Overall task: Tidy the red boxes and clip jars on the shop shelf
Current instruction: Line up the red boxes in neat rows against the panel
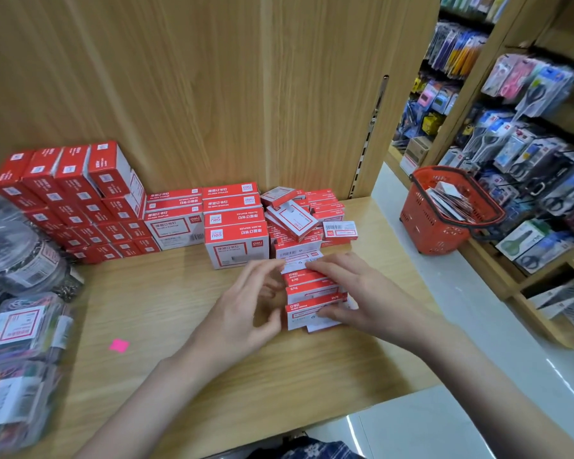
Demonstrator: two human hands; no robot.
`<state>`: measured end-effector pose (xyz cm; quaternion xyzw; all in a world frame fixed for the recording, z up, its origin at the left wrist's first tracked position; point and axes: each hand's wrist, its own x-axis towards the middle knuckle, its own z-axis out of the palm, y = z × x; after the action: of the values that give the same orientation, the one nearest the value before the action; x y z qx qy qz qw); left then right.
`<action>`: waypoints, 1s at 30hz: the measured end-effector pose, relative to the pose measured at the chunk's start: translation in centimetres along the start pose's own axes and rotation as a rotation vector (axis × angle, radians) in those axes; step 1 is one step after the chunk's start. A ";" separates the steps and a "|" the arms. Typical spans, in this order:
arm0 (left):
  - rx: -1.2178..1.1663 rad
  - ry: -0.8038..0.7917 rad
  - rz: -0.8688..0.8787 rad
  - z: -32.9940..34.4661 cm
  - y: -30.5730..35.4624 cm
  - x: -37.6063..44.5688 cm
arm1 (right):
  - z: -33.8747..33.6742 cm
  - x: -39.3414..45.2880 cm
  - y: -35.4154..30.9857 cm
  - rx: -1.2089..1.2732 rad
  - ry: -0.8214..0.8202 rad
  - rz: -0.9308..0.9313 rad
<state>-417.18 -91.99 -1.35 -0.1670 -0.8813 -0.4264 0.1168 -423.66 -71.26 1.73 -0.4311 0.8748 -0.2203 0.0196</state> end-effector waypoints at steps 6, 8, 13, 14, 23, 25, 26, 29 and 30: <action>-0.185 0.012 -0.091 1.5 0.2 -1.4 | 1.6 -1.3 -0.5 -0.286 0.050 -0.026; -0.219 0.034 -0.097 1.6 0.3 -1.0 | 1.9 -1.3 -0.5 -0.288 0.065 -0.047; -0.142 -0.001 -0.057 0.4 0.4 -0.4 | -0.5 -1.2 -0.3 0.053 -0.005 0.019; -0.069 -0.004 -0.025 0.2 0.3 -0.4 | -1.4 -1.5 -0.2 0.079 -0.011 0.040; 0.412 -0.015 0.245 3.2 0.1 -0.6 | -3.4 -4.2 -1.0 0.161 -0.354 0.171; 0.429 -0.012 0.219 3.1 -0.2 -0.3 | -3.0 -4.5 -1.1 0.108 -0.363 0.178; 0.426 -0.011 0.209 3.0 -0.2 -0.1 | -3.0 -4.6 -1.1 0.100 -0.360 0.181; 0.532 -0.027 0.227 3.1 0.2 0.3 | -2.9 -4.7 -1.2 0.097 -0.358 0.190; 0.566 -0.030 0.230 3.2 0.4 0.5 | -2.9 -4.7 -1.1 0.102 -0.360 0.193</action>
<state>-417.70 -89.16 -2.85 -0.2326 -0.9421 -0.1455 0.1929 -420.55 -67.23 4.07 -0.3761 0.8821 -0.1811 0.2184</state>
